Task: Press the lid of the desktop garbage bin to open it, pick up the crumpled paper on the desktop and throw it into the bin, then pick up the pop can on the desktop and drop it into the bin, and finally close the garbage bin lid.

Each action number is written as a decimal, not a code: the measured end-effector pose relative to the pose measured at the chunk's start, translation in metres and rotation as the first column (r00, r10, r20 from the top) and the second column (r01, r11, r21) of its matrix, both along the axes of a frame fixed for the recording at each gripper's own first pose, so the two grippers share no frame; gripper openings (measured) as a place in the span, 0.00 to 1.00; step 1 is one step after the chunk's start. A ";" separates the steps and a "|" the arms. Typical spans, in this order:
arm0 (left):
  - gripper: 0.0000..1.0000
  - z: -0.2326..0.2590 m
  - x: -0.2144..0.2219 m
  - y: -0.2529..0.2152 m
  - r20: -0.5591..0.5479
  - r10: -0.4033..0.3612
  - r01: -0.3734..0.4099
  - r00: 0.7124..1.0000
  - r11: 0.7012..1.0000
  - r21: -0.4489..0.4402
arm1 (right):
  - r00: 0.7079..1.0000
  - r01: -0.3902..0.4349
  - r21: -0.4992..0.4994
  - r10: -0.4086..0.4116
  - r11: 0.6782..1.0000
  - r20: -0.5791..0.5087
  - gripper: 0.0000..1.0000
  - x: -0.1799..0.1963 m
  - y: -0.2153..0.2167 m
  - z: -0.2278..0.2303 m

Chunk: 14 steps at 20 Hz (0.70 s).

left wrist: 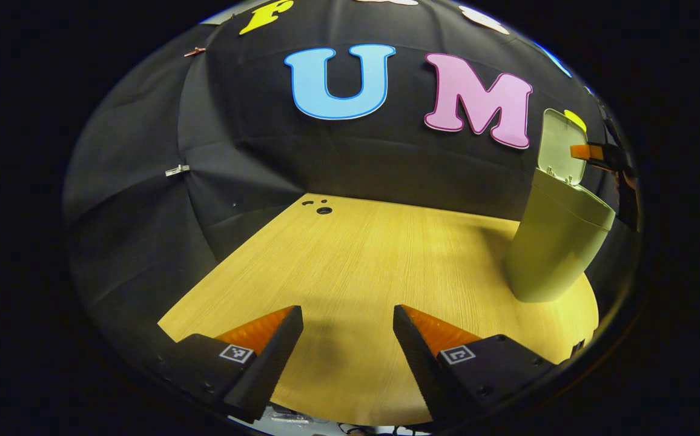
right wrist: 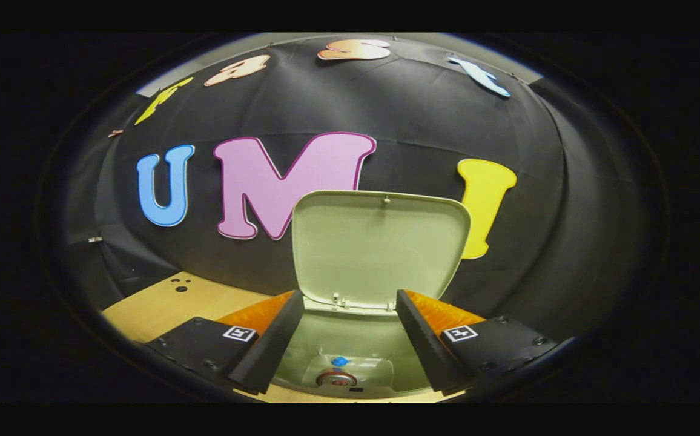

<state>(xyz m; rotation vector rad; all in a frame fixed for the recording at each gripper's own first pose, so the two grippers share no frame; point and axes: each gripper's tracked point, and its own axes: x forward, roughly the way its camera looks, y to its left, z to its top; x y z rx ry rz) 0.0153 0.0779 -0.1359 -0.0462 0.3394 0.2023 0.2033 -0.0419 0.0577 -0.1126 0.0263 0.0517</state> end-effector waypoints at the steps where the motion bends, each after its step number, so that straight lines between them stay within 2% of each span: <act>1: 0.96 -0.001 0.000 0.000 -0.002 0.002 -0.002 1.000 1.000 -0.001 | 1.000 0.003 -0.001 -0.003 1.000 0.009 0.96 0.001 -0.001 0.005; 14: 0.96 -0.006 -0.001 -0.001 -0.018 0.006 -0.006 1.000 1.000 -0.004 | 0.983 -0.005 0.010 0.003 1.000 0.186 0.96 0.023 -0.002 0.127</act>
